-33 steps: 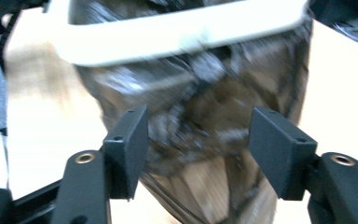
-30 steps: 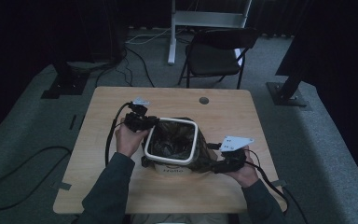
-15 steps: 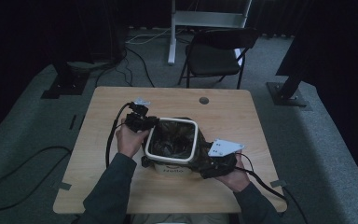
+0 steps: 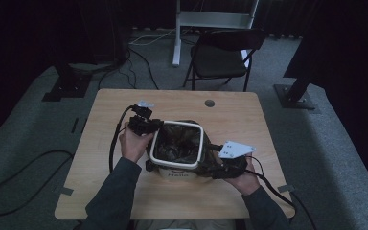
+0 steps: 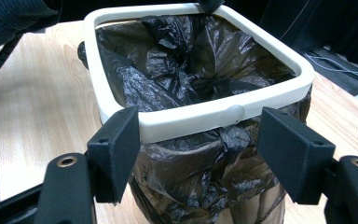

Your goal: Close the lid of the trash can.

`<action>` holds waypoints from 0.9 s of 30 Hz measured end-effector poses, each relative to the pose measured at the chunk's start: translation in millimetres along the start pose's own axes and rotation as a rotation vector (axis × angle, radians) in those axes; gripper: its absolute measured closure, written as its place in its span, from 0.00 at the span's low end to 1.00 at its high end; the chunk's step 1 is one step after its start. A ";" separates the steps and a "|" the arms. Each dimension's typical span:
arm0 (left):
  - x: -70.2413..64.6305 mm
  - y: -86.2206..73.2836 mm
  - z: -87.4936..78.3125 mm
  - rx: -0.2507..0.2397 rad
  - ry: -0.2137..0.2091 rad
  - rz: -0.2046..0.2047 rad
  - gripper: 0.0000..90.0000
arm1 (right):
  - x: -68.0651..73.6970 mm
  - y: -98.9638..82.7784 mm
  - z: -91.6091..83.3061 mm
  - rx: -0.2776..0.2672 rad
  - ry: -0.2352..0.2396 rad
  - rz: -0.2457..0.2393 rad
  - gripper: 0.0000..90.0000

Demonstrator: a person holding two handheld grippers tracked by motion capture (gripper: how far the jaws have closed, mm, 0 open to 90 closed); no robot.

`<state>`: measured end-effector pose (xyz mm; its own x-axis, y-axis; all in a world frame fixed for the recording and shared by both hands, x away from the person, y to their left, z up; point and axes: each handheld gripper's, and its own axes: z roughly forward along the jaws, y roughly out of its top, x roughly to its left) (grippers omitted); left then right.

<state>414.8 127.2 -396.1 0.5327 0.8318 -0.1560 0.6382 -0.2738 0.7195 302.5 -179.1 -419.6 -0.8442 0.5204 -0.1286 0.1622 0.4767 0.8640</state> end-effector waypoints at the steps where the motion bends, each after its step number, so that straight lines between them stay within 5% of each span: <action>1: -0.3 0.2 0.1 0.000 0.001 0.001 0.87 | 0.9 0.0 0.0 -0.004 0.014 0.001 0.33; 6: -2.1 0.1 -4.2 -0.026 -0.011 0.009 0.78 | 4.1 1.1 2.0 0.002 0.026 -0.012 0.32; 12: 0.9 -6.9 -27.8 -0.066 0.008 0.017 0.70 | 5.1 0.6 3.1 0.009 0.037 -0.016 0.32; 20: 25.8 -49.3 -61.1 -0.035 0.081 -0.019 0.69 | 3.3 0.5 0.2 0.011 0.028 -0.023 0.32; 27: 11.5 -87.5 -67.0 0.014 0.046 -0.010 0.68 | -6.4 -2.6 -8.7 0.006 -0.004 -0.002 0.32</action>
<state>327.8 193.1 -415.5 0.5005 0.8556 -0.1319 0.6515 -0.2720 0.7082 303.0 -189.8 -416.8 -0.8422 0.5226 -0.1322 0.1639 0.4819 0.8608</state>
